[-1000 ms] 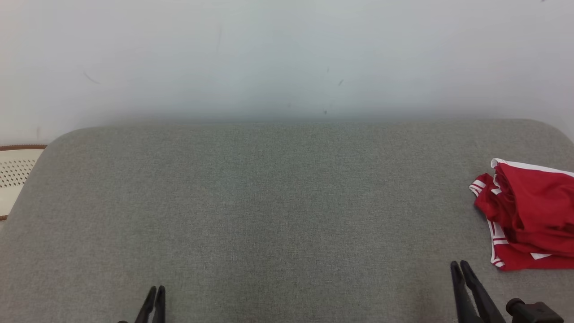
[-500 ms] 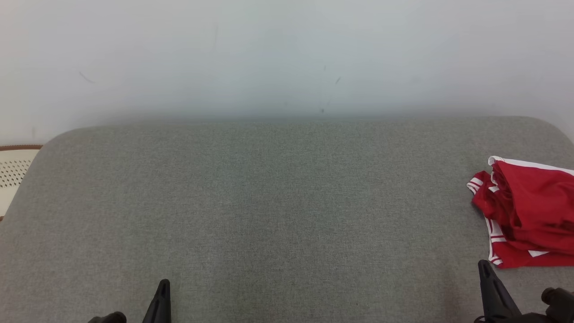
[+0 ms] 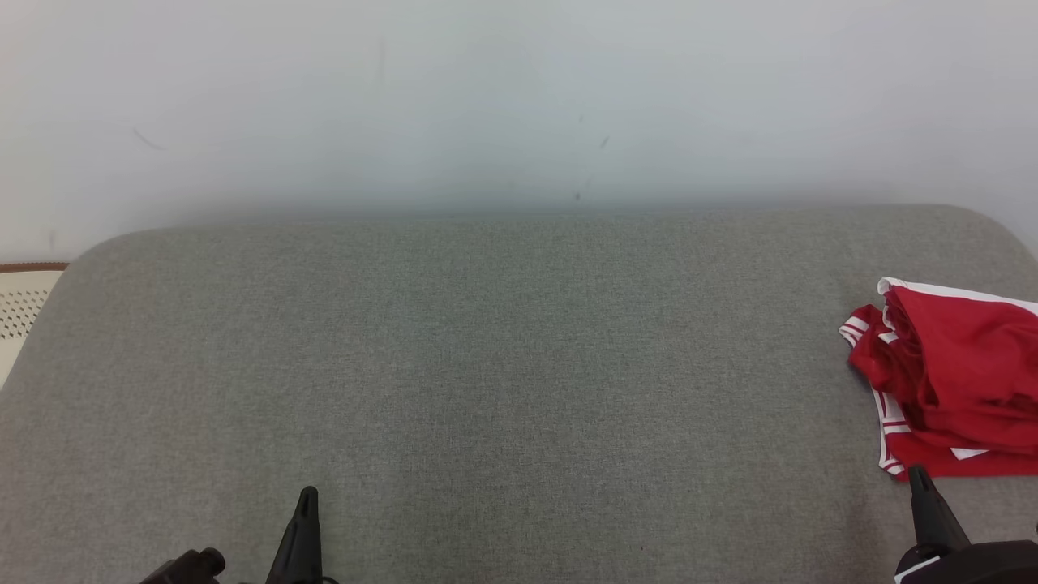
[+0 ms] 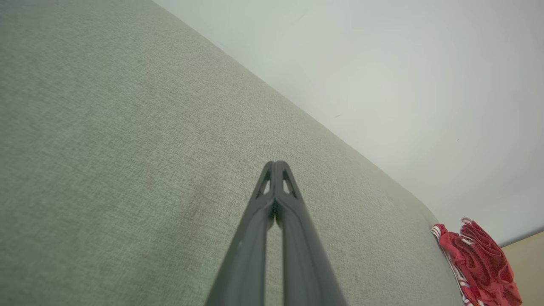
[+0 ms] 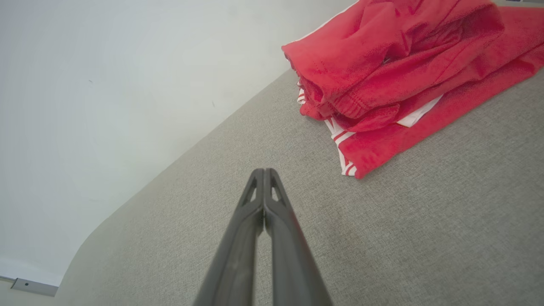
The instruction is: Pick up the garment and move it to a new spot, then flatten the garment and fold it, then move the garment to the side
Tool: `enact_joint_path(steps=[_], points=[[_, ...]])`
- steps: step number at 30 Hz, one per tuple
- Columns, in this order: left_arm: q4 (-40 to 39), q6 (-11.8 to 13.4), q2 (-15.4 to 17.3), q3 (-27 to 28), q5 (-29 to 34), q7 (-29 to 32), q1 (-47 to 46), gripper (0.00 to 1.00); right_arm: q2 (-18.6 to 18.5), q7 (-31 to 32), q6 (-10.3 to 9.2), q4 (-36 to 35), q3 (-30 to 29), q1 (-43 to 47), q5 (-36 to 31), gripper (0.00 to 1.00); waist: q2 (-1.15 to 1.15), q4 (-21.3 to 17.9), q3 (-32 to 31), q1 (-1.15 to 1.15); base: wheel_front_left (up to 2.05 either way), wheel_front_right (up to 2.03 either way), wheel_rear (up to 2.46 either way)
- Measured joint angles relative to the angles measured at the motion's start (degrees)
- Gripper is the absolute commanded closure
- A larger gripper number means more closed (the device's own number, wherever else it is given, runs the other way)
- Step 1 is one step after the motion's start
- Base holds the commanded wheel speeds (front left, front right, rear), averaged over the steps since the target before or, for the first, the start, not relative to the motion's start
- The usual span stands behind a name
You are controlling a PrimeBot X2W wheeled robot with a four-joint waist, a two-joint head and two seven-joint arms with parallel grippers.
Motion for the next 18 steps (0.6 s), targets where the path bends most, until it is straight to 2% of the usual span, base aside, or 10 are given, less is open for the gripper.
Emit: enact_joint_path(steps=[18], points=[[3.23, -2.48, -1.22, -2.02, -14.93, -0.14, -3.77, 1.0, -1.16, 5.39, -0.02, 7.47, -7.06, -5.46, 14.51, 1.0, 0.0, -0.63, 0.37, 0.0, 0.0, 0.0, 0.0]])
